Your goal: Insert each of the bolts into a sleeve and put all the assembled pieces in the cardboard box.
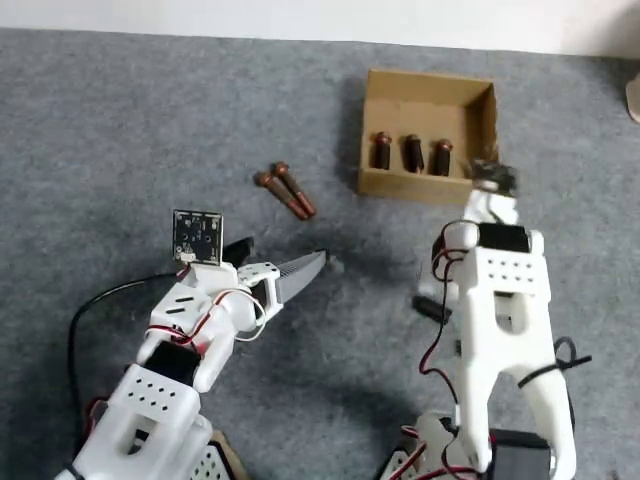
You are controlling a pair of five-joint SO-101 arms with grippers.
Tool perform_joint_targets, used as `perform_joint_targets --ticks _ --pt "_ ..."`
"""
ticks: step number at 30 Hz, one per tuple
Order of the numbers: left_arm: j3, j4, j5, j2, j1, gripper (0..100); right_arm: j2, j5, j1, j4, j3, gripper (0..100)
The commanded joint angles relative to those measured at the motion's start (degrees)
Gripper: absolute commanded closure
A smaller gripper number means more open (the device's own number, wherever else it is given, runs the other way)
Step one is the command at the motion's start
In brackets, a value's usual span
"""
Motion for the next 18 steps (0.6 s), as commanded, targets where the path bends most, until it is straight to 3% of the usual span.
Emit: perform_joint_targets --ticks 1,5,7,18 --pt "-0.13 -1.14 -0.09 -0.31 -0.48 60 -3.38 23.21 -0.57 0.4 0.57 86.7" --pt "-0.13 -1.14 -0.09 -0.31 -0.57 60 -3.56 45.27 -0.31 0.4 1.98 86.7" --pt "-0.13 -1.14 -0.09 -0.31 -0.57 60 -3.47 51.34 0.04 0.13 3.82 86.7" --pt "-0.13 -1.14 -0.09 -0.31 -0.57 60 -3.47 56.44 0.04 -14.2 12.53 86.5"
